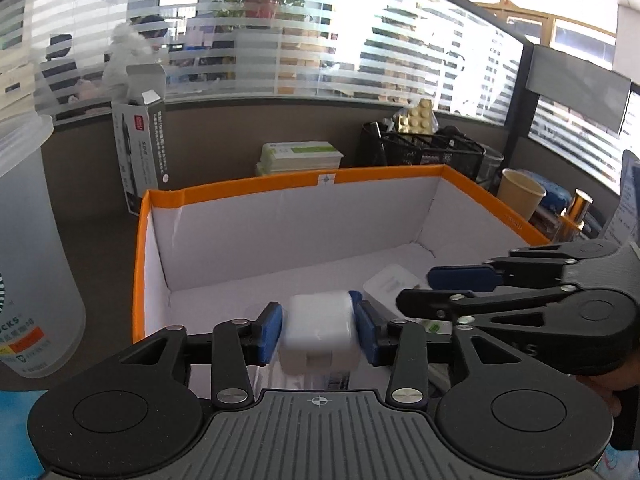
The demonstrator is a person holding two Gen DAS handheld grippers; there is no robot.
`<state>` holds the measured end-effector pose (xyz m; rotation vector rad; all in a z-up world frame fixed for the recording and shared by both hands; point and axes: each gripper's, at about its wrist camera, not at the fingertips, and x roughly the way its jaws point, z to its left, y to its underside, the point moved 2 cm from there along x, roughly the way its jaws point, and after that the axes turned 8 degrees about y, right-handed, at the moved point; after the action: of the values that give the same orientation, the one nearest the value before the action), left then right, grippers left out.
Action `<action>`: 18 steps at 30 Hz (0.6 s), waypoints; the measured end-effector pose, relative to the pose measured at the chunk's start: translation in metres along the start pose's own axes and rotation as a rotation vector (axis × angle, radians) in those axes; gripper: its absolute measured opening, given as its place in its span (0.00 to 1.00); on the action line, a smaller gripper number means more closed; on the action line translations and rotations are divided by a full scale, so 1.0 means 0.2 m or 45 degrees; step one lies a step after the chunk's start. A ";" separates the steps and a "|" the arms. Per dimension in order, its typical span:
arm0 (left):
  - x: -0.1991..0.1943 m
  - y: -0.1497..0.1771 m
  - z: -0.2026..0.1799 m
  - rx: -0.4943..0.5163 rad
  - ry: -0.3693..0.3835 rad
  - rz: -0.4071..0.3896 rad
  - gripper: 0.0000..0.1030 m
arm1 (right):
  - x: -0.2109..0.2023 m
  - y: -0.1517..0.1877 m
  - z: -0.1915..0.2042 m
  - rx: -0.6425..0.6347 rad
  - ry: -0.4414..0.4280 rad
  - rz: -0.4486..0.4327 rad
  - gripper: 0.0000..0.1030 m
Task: Organize rigid objects
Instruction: 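Open the right tool to drop the tube while the left tool releases the charger into the box, then grasp the green white-capped bottle with the left tool while the right tool grasps the red lighter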
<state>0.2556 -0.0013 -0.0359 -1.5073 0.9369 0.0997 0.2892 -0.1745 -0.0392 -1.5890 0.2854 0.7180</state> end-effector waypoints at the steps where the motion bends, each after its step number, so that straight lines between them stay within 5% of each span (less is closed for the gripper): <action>1: -0.01 0.00 0.00 -0.002 0.004 -0.006 0.47 | -0.02 0.00 -0.01 0.001 0.001 -0.014 0.32; 8: -0.16 -0.02 -0.08 0.044 -0.045 -0.118 0.80 | -0.24 0.01 -0.05 0.030 0.029 -0.132 0.35; 13: -0.43 0.09 -0.21 0.194 -0.008 -0.257 0.88 | -0.50 0.12 -0.05 -0.009 0.064 -0.240 0.40; 18: -0.50 0.25 -0.33 0.277 0.040 -0.222 0.91 | -0.61 0.31 -0.03 -0.031 0.089 -0.226 0.45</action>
<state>0.1291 -0.0028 -0.0051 -1.3843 0.8099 -0.1475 0.1616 -0.2176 -0.0157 -1.6417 0.1843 0.5313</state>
